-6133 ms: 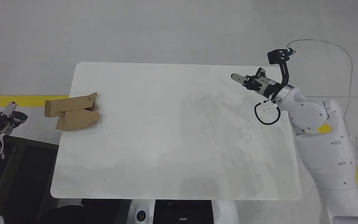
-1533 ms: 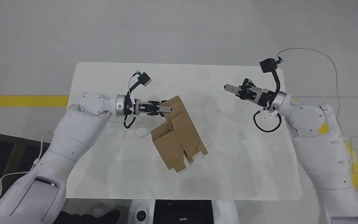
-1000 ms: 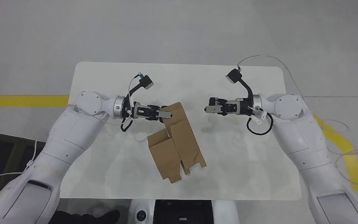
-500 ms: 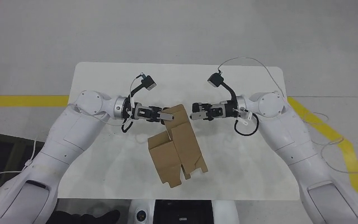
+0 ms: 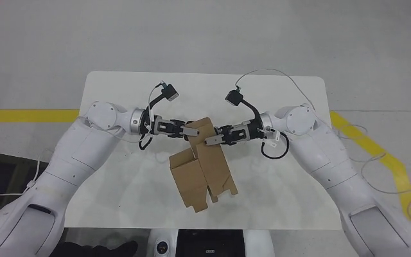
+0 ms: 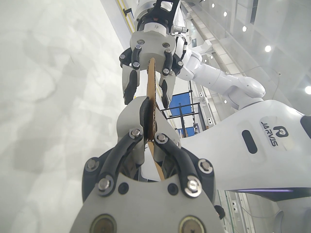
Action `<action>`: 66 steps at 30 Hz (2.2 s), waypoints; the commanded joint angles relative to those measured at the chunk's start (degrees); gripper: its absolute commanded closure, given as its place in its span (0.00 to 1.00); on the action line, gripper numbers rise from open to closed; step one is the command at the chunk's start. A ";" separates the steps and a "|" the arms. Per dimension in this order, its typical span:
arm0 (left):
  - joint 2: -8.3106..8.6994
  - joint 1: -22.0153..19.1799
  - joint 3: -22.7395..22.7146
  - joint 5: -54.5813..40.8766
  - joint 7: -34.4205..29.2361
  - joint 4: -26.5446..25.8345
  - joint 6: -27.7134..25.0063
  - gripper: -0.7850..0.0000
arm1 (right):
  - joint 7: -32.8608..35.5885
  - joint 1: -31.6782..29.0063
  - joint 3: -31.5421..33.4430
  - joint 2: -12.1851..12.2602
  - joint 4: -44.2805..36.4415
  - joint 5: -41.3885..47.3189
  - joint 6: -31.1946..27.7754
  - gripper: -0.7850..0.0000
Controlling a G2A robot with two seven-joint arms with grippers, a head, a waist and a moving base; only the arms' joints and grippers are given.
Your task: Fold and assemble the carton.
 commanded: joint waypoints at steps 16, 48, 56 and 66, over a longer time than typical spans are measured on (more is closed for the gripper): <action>0.58 -0.40 0.17 -4.13 0.89 -0.18 -0.89 0.00 | -0.58 0.96 -1.84 0.32 0.53 2.81 -0.59 1.00; 0.03 7.63 -8.30 -1.24 18.22 3.37 -7.82 0.00 | -31.18 -10.45 11.76 2.38 -5.65 4.05 12.11 1.00; 0.20 11.42 -9.68 -0.40 18.26 -0.98 -5.62 0.07 | -34.01 -13.82 13.80 2.46 -7.33 3.79 12.92 1.00; -0.36 12.64 -10.44 0.69 19.30 -4.01 -3.56 0.82 | -34.31 -15.21 15.47 2.46 -9.17 1.85 14.27 1.00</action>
